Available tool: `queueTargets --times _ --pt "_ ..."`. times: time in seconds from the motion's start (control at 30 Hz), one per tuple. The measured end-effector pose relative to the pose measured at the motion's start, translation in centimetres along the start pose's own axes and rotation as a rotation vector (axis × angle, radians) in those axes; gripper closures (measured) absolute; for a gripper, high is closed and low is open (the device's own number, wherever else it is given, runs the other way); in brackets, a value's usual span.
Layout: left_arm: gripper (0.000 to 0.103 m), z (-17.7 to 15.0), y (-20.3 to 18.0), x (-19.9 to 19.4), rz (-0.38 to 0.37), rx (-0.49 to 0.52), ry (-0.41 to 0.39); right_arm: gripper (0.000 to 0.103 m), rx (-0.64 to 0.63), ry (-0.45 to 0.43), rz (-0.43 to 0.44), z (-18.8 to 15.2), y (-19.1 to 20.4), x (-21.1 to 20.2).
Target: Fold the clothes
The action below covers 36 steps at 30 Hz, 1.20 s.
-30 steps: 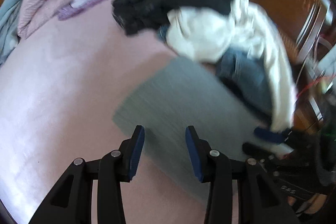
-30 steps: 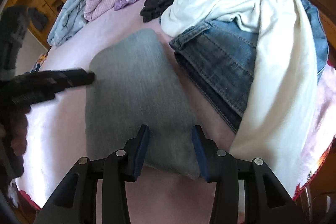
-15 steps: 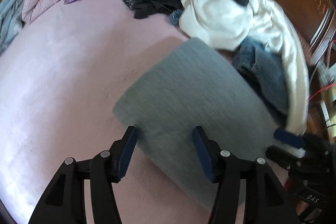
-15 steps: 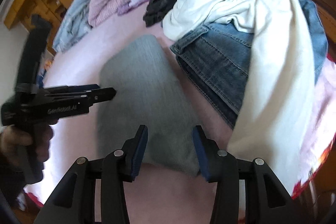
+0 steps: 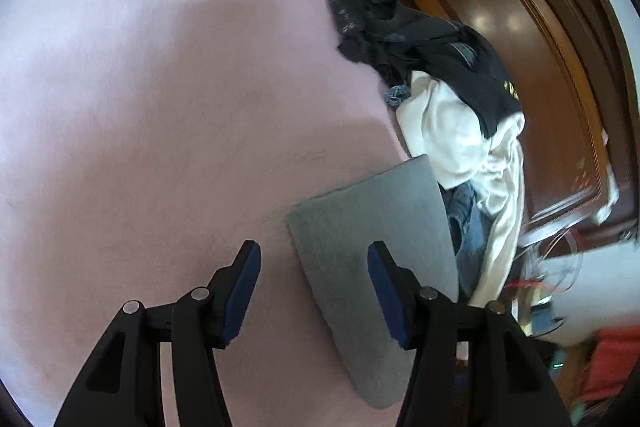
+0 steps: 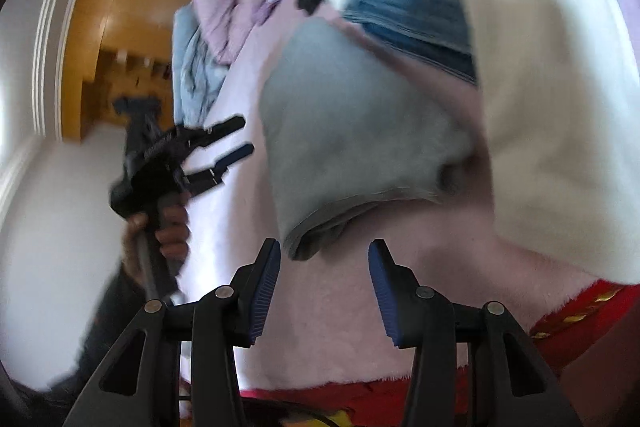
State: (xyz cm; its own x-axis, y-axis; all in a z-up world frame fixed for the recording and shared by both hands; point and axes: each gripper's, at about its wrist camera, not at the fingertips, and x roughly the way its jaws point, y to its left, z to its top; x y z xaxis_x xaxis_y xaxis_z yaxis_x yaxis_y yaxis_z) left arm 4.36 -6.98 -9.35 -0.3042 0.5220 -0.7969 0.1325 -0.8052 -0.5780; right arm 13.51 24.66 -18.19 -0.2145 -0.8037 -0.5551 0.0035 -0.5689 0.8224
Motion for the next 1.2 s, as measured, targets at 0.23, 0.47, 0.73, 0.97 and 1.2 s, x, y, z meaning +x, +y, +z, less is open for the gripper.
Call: queueTargets --times 0.23,0.47,0.73,0.97,1.2 --pt "0.048 1.2 0.7 3.3 -0.162 -0.074 0.027 0.052 0.232 -0.071 0.069 1.7 -3.0 0.6" --pt "0.058 1.7 0.9 4.6 -0.274 -0.086 0.045 0.050 0.339 -0.162 0.052 2.1 -3.6 1.9" --pt "0.078 0.4 0.6 2.1 -0.336 -0.009 -0.050 0.067 0.237 -0.189 0.088 3.6 -2.5 2.1" --pt "0.079 -2.8 1.8 -2.2 -0.338 0.006 -0.143 0.071 0.027 -0.116 -0.005 5.2 1.2 2.6" --pt "0.079 -10.0 7.2 -8.4 -0.301 -0.109 -0.239 0.071 -0.220 0.087 -0.023 6.9 7.1 6.7"
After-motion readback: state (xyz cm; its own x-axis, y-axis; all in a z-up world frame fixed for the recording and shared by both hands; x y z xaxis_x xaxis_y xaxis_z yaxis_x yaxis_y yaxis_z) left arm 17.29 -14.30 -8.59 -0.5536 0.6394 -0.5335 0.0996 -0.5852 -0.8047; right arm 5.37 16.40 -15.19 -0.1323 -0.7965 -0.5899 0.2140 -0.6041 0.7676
